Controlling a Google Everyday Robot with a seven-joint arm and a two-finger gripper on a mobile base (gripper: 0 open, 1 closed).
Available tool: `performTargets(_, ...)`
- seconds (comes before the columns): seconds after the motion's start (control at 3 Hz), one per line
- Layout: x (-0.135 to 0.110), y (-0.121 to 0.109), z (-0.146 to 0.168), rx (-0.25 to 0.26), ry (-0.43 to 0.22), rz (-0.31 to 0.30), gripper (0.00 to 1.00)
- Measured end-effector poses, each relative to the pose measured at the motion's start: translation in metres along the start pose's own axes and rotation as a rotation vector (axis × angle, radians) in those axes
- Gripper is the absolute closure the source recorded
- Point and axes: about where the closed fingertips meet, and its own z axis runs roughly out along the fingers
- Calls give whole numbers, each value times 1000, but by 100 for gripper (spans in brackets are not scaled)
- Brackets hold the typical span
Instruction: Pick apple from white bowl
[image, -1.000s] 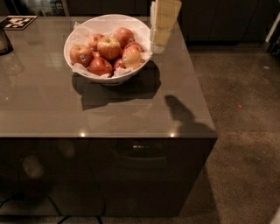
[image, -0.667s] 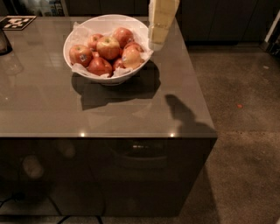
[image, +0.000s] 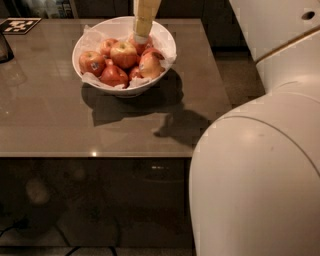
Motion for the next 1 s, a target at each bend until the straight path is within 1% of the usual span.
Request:
performTargets(0.33, 0, 0, 0, 0, 0, 0, 0)
performTargets(0.67, -8, -5, 17, -15, -20, -1, 0)
performTargets(1.0, -21, -15, 77, -88, -58, 11, 0)
